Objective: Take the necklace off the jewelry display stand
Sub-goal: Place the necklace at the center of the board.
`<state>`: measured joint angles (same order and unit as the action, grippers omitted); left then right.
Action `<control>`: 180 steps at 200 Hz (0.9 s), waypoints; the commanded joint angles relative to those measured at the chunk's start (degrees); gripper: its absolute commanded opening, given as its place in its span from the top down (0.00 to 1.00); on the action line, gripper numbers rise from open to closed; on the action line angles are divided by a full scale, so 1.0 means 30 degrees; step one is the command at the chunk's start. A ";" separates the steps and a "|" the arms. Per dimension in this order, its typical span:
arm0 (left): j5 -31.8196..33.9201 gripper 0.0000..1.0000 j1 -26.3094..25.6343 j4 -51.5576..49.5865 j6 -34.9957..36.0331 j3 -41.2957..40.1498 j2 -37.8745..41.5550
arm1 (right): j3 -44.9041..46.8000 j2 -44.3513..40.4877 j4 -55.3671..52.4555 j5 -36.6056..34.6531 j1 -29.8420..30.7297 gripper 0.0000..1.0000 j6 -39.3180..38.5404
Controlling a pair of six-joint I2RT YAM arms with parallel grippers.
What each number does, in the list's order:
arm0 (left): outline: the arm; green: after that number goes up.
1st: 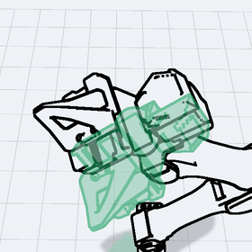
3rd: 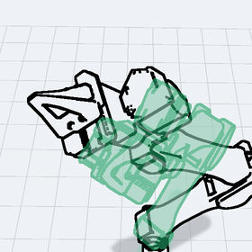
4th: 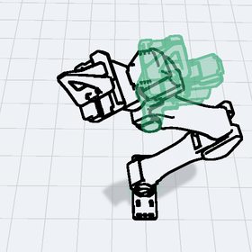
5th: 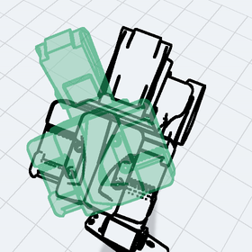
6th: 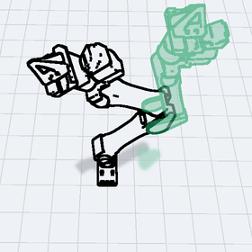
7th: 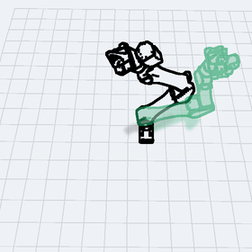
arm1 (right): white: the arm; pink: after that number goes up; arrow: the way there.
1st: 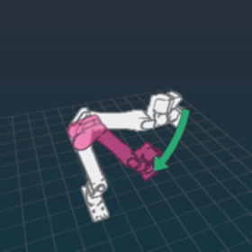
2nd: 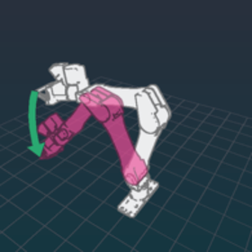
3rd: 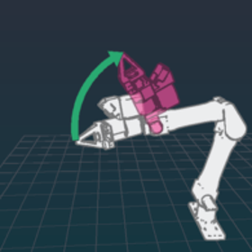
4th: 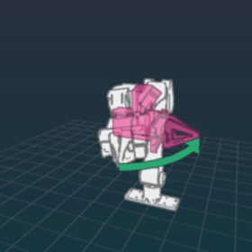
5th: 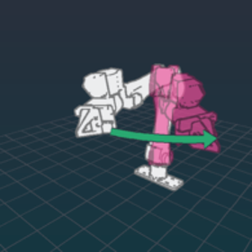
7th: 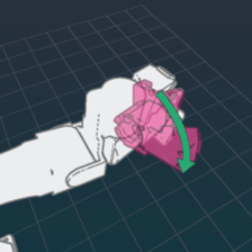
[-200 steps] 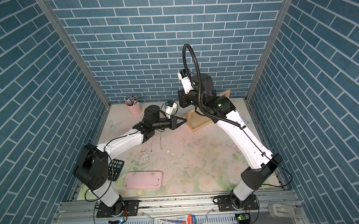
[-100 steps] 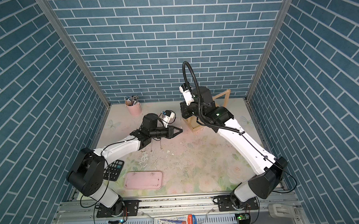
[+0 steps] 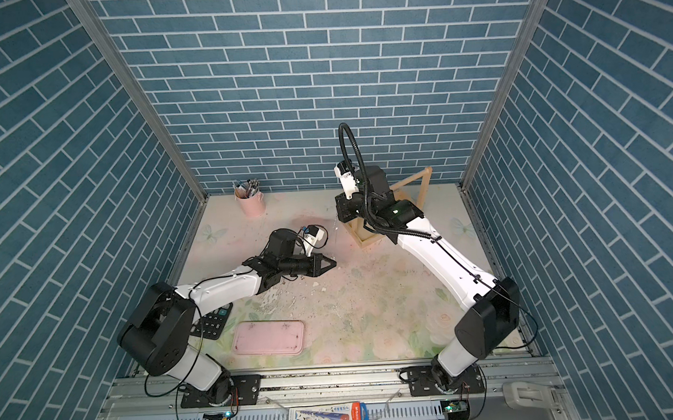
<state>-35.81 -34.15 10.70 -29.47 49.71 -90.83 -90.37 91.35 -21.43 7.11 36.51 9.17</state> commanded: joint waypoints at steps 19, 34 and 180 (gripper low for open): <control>0.0924 0.97 -0.0071 -0.0198 0.0445 -0.0992 0.0133 | 0.0570 0.1228 0.1802 0.1502 -0.0217 1.00 0.1244; 0.1123 0.97 -0.0071 -0.0250 0.0455 -0.1200 0.0045 | 0.0758 0.1690 0.2145 0.1736 -0.0218 1.00 0.1446; 0.1942 0.97 0.1448 -0.1163 -0.0260 -0.2451 -0.1420 | 0.0603 0.5853 0.4792 0.3771 -0.0357 1.00 0.3205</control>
<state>-30.00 -30.61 8.60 -30.15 42.61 -93.89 -87.74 106.94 -9.56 16.36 35.59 16.58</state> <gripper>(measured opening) 0.046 0.043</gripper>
